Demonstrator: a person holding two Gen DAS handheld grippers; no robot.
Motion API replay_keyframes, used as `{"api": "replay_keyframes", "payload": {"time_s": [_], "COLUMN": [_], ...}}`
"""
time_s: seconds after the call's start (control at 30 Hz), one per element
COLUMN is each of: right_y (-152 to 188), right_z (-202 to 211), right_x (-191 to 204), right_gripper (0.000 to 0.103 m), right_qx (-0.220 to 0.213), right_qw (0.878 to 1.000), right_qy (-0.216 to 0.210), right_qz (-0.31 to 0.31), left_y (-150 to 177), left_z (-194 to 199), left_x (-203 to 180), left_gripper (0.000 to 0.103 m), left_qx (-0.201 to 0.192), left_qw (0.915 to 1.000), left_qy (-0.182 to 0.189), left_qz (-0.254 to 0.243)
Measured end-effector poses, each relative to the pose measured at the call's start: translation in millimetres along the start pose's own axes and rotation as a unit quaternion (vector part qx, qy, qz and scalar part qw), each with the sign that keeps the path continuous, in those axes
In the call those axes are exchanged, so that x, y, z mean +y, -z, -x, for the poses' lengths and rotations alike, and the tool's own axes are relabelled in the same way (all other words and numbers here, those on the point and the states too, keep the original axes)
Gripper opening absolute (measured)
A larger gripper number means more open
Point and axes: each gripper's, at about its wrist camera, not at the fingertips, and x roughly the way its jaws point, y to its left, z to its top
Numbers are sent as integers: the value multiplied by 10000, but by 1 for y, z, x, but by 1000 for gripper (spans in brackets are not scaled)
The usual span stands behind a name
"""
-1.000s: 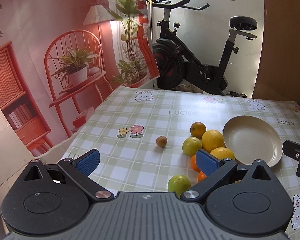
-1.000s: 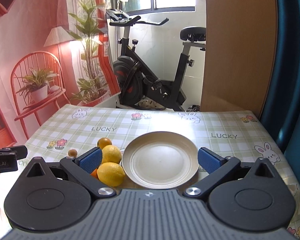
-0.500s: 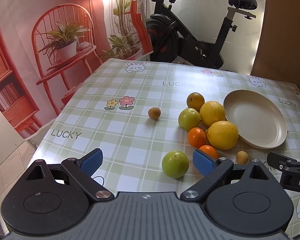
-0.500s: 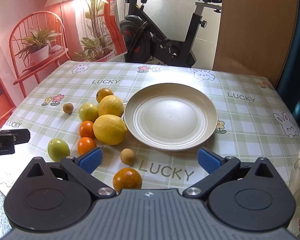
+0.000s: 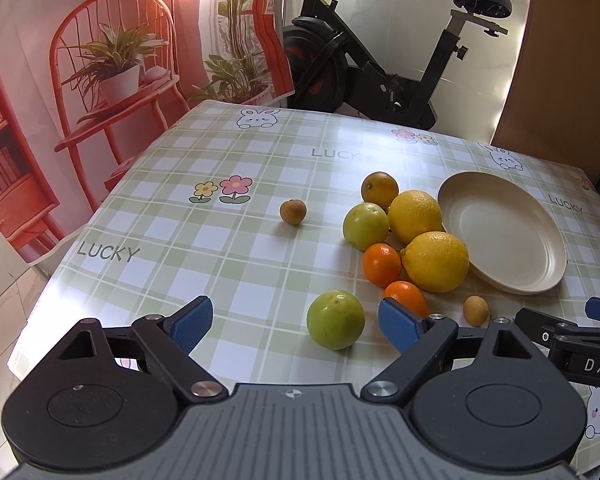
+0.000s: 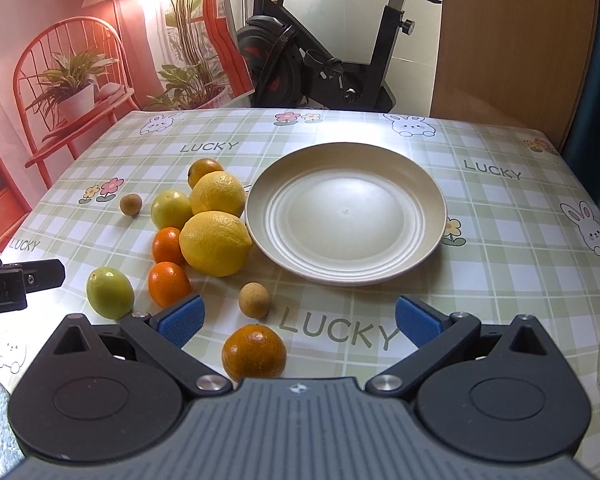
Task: Organize fruits
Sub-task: 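Lower the left tool toward the tangerine beside the small brown fruit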
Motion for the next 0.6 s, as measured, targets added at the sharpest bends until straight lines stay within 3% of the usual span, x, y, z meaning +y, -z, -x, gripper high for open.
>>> {"api": "replay_keyframes", "payload": {"time_s": [0.27, 0.6], "right_y": [3, 5], "right_z": [0, 3], "right_x": [-3, -2], "right_gripper": [103, 103], "right_qx": [-168, -403], "right_qw": [9986, 9978], "right_qy": [-468, -509], "right_qz": [-153, -119], "left_y": [1, 3], "left_z": [-5, -2], "left_x": [-2, 0], "left_gripper": [92, 92], "left_qx": [95, 21], "left_qw": [9996, 9994], "left_qy": [-213, -337], "left_qz": [-147, -62]}}
